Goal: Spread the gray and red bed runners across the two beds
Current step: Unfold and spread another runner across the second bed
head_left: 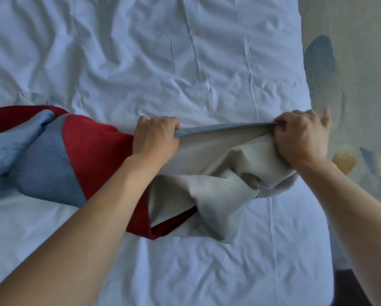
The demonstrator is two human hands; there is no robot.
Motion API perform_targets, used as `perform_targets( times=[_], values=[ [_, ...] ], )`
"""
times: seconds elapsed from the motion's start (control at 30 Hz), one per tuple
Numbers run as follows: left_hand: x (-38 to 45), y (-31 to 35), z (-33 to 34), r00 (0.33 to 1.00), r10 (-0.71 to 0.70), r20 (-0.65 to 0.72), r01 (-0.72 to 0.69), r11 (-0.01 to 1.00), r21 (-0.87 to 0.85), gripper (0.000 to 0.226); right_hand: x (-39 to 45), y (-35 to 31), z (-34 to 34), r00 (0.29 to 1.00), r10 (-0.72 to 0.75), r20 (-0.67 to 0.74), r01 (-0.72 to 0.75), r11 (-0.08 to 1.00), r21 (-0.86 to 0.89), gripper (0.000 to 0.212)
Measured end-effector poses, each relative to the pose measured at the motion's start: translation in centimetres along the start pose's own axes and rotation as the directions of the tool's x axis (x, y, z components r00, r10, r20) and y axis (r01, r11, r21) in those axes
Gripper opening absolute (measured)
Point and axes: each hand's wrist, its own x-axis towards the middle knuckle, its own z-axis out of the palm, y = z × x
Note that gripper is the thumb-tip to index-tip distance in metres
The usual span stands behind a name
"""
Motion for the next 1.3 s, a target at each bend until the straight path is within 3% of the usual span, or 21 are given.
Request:
perform_targets(
  times=[0.07,0.23,0.3,0.37,0.43,0.63,0.77,0.83,0.93,1.1,1.3],
  values=[
    [0.2,-1.1,-0.1,0.999,-0.023,-0.023,0.023,1.000,-0.007,0.012,-0.1,-0.5,-0.2,1.000,0.015,-0.006,-0.015,1.000,0.014,0.028],
    [0.8,-0.8,0.1,0.996,0.028,-0.089,-0.034,0.997,-0.070,0.009,-0.7,-7.3,0.8,0.950,-0.312,0.031,0.307,0.945,0.112,0.031],
    [0.9,-1.9,-0.2,0.999,0.024,-0.027,-0.026,0.997,-0.073,0.010,-0.7,-8.9,1.3,0.933,-0.359,0.001,0.356,0.927,0.120,0.017],
    [1.0,-3.0,-0.7,0.998,0.016,0.063,-0.012,0.999,-0.052,0.013,-0.2,-9.2,1.5,0.947,-0.322,-0.017,0.322,0.940,0.116,0.011],
    [1.3,-3.4,-1.5,0.998,0.026,0.064,-0.024,0.999,-0.038,0.009,0.5,-9.4,1.5,0.957,-0.290,-0.027,0.291,0.952,0.097,0.013],
    [3.9,-3.8,-4.7,0.956,0.022,-0.291,-0.046,0.996,-0.076,0.006,3.2,-11.3,-1.1,0.956,-0.176,-0.236,0.209,0.970,0.121,0.023],
    [4.0,-4.9,-5.1,0.961,-0.010,-0.278,-0.029,0.990,-0.135,0.017,2.1,-12.6,-2.3,0.946,-0.241,-0.216,0.284,0.939,0.194,0.036],
    [3.2,-4.8,-4.6,0.968,0.009,-0.251,-0.044,0.990,-0.133,0.029,0.2,-13.6,-2.5,0.922,-0.308,-0.235,0.360,0.906,0.225,0.026],
    [1.6,-4.4,-3.8,0.962,0.070,-0.264,-0.095,0.992,-0.082,0.027,-3.3,-15.5,-2.2,0.866,-0.437,-0.243,0.497,0.809,0.313,0.007],
    [-2.0,-3.5,-2.5,0.934,0.241,-0.263,-0.258,0.966,-0.029,0.006,-9.3,-17.5,0.1,0.737,-0.660,-0.148,0.668,0.677,0.309,0.014],
    [-5.3,-2.0,-0.9,0.920,0.352,-0.173,-0.366,0.929,-0.056,0.003,-9.1,-14.7,0.8,0.828,-0.549,-0.112,0.560,0.802,0.208,0.008]
  ],
)
